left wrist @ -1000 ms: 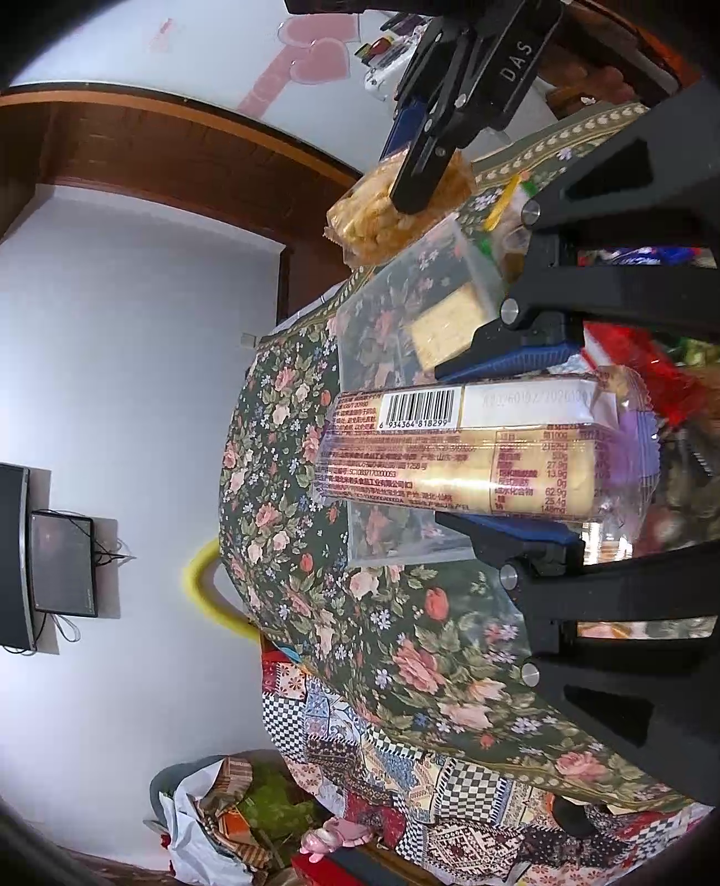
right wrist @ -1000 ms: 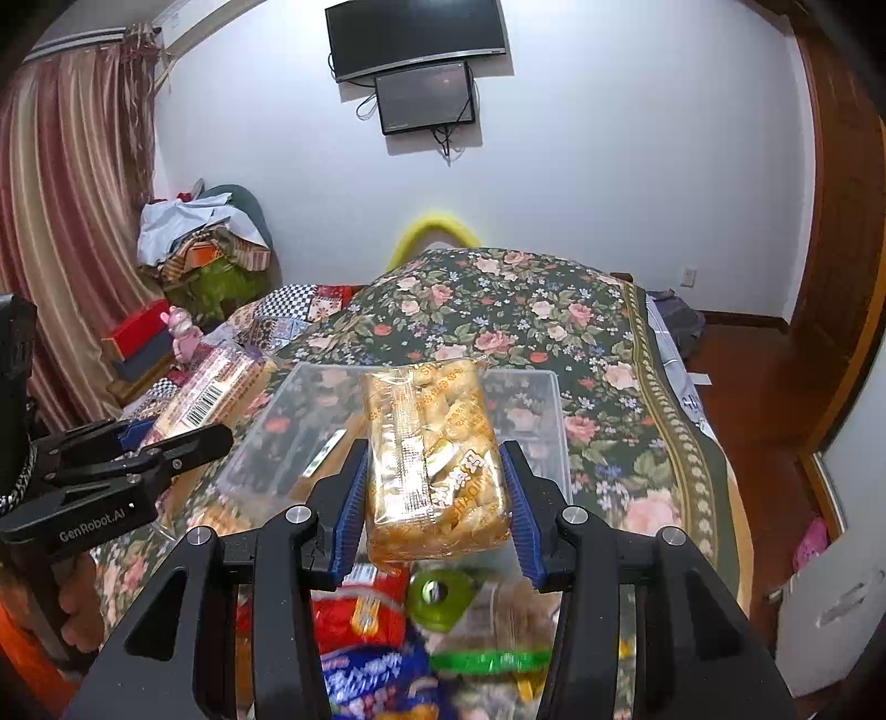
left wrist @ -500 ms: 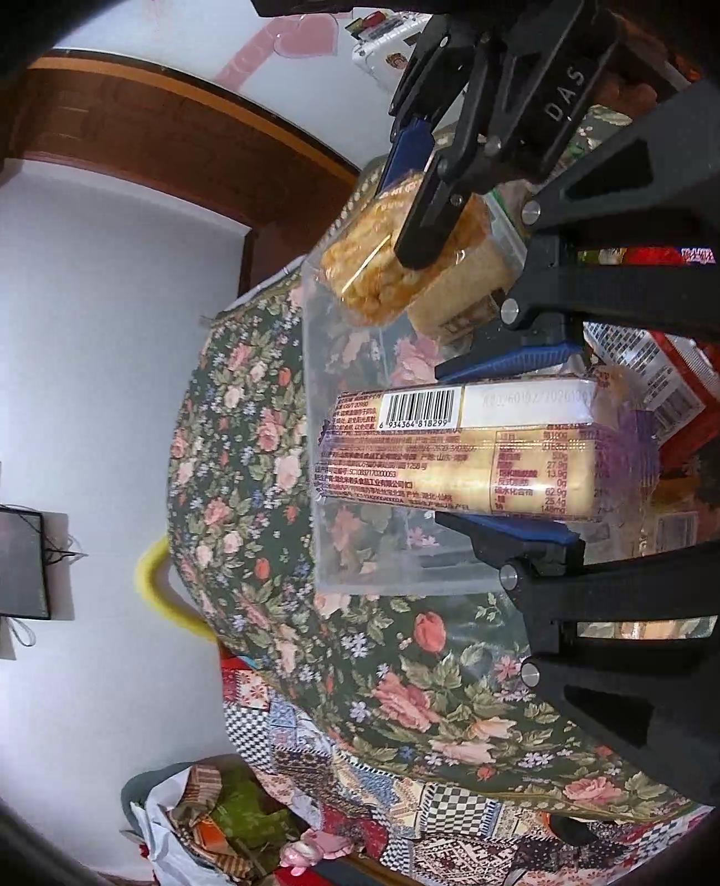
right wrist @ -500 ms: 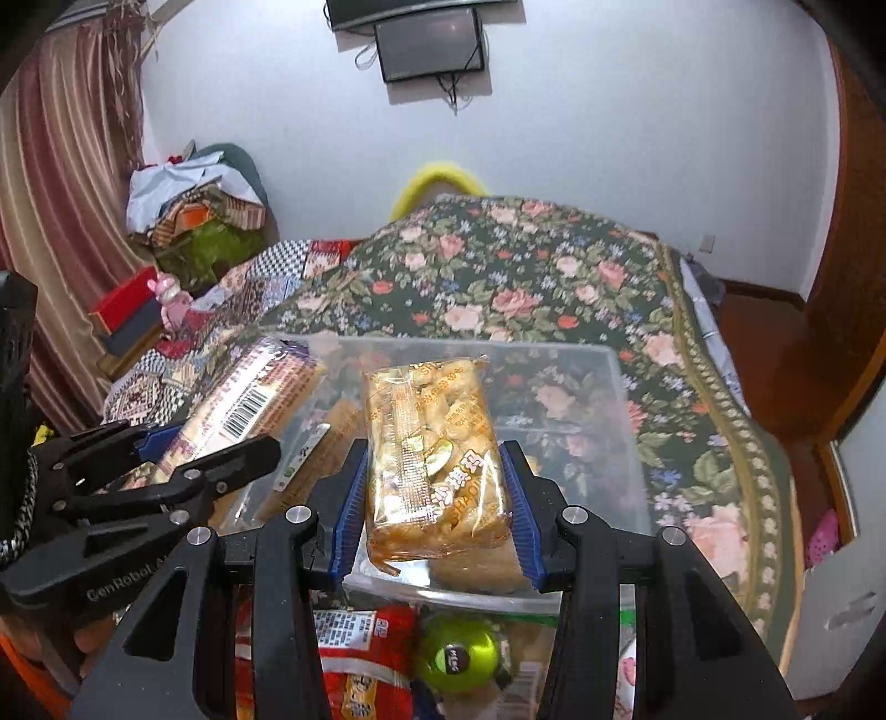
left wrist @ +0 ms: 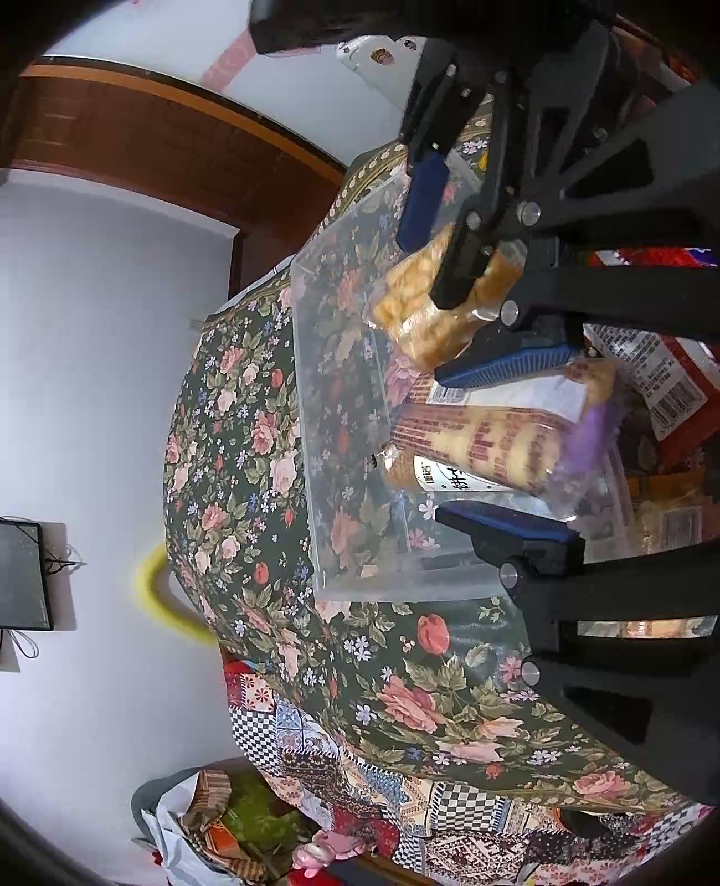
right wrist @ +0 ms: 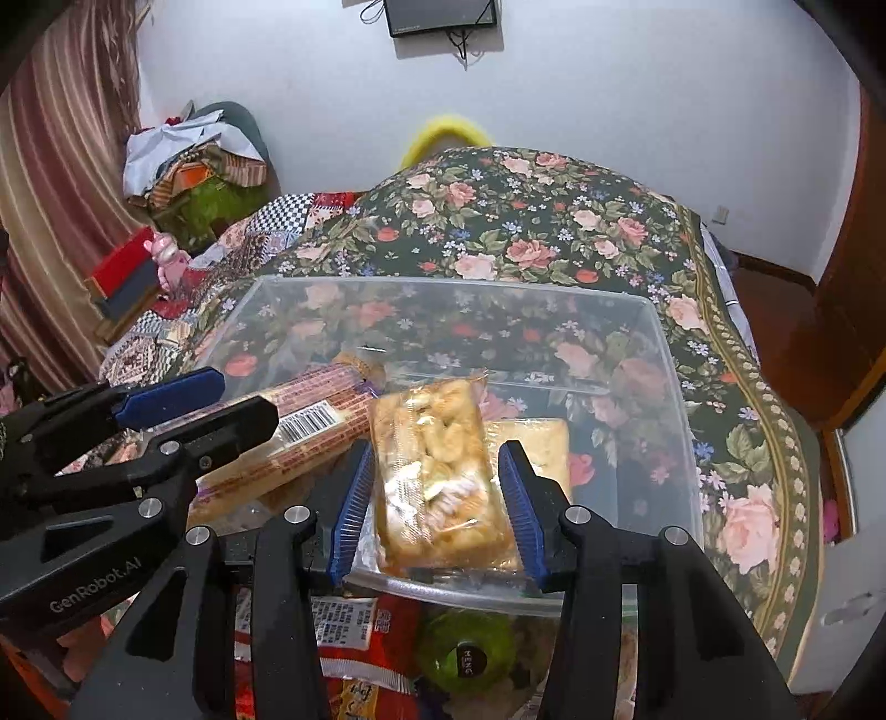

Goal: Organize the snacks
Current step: 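Lower biscuit roll with left tool while right tool lowers bun into the box, then grasp an orange bun bag with left tool while right tool grasps blue biscuit bag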

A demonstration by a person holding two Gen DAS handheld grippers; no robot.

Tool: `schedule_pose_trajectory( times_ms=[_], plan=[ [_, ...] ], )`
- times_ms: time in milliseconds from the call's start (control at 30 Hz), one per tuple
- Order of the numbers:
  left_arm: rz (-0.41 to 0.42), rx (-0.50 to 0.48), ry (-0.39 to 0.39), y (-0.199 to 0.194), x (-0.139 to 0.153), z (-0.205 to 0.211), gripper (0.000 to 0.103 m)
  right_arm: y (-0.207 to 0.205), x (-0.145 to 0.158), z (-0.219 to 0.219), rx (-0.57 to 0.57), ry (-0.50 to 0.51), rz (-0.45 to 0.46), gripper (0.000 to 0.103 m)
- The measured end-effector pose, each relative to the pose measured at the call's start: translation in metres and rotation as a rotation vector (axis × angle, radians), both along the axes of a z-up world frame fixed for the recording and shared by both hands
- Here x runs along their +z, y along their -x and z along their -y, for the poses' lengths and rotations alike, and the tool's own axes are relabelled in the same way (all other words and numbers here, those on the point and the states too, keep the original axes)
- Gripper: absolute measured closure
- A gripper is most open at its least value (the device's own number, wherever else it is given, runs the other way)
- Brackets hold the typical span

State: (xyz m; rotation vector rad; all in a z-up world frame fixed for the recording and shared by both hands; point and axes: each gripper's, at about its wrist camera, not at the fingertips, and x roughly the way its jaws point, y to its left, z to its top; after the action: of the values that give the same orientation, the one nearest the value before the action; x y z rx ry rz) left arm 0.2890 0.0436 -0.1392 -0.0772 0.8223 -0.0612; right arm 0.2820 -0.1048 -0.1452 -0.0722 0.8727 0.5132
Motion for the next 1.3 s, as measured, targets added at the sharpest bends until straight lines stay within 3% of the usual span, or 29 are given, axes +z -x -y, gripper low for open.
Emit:
schedule_pose_trajectory(
  times_ms=[333,667,967,1067,1133,1300],
  plan=[
    [0.051,-0.005,0.011,0.039,0.03,-0.008,0.06,0.03,0.037,0.021,-0.008,-0.019,0.1,0.054],
    [0.055,0.028,0.006,0.096,0.041,-0.035,0.045,0.076,0.055,0.051,-0.013,-0.042,0.157,0.044],
    [-0.023,0.047,0.017,0.139,0.016,-0.045,0.042,0.111,0.029,0.064,-0.005,-0.022,0.092,0.042],
    [-0.046,0.035,0.025,0.149,0.006,-0.039,0.037,0.119,0.015,0.063,0.01,-0.022,0.052,0.033],
    [-0.059,0.03,0.048,0.154,0.0,-0.033,0.032,0.123,0.004,0.06,0.021,-0.016,0.029,0.031],
    [-0.09,-0.006,0.057,0.156,-0.013,-0.01,0.031,0.122,-0.022,0.051,0.024,-0.001,-0.038,0.031]
  ],
)
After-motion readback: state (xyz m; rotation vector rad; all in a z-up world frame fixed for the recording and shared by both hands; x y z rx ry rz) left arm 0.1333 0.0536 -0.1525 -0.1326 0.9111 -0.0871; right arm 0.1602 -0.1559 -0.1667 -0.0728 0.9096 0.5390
